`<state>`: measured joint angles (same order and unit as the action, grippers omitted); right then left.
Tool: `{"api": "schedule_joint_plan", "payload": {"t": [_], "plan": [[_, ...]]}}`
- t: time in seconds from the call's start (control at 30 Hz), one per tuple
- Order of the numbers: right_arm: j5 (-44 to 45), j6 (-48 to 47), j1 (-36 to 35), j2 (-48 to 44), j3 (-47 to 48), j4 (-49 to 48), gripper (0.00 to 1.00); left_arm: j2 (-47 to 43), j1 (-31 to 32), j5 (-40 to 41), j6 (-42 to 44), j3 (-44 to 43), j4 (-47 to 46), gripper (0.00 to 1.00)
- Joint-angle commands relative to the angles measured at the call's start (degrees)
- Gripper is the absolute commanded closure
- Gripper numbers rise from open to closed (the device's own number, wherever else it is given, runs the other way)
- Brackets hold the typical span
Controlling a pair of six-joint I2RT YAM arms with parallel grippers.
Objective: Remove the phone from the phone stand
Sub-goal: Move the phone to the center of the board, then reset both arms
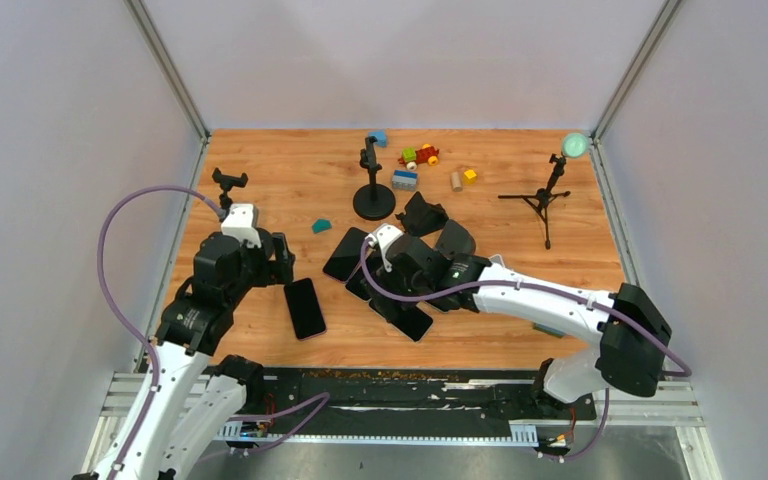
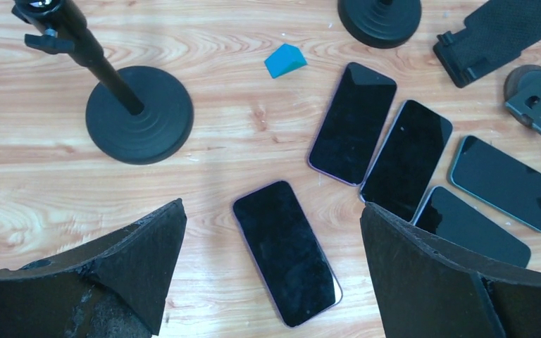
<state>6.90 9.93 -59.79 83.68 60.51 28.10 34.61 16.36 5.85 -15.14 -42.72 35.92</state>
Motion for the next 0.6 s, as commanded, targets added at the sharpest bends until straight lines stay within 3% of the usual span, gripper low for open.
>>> {"api": "schedule_joint_plan", "payload": {"t": [0.0,0.1,0.27,0.47,0.57], "plan": [[-4.3,4.4,0.2,-4.6,1.7,4.1,0.0,1.6,-0.2,3.8,0.0,-1.2,0.9,0.0],[-10.2,2.0,0.2,-6.5,2.4,4.8,0.0,2.6,-0.2,3.5,-0.2,-1.4,1.1,0.0],[3.6,5.6,1.5,-9.3,2.1,10.9,0.0,2.1,-0.2,2.3,0.0,-1.1,0.7,0.0],[-12.5,6.2,13.7,-20.9,-0.1,10.8,0.0,0.4,-0.2,3.5,-0.2,-0.6,0.3,0.0],[-14.2,7.3,17.9,-27.7,-0.1,10.8,0.0,0.3,-0.2,3.4,-0.2,-0.7,0.3,0.0]]}}
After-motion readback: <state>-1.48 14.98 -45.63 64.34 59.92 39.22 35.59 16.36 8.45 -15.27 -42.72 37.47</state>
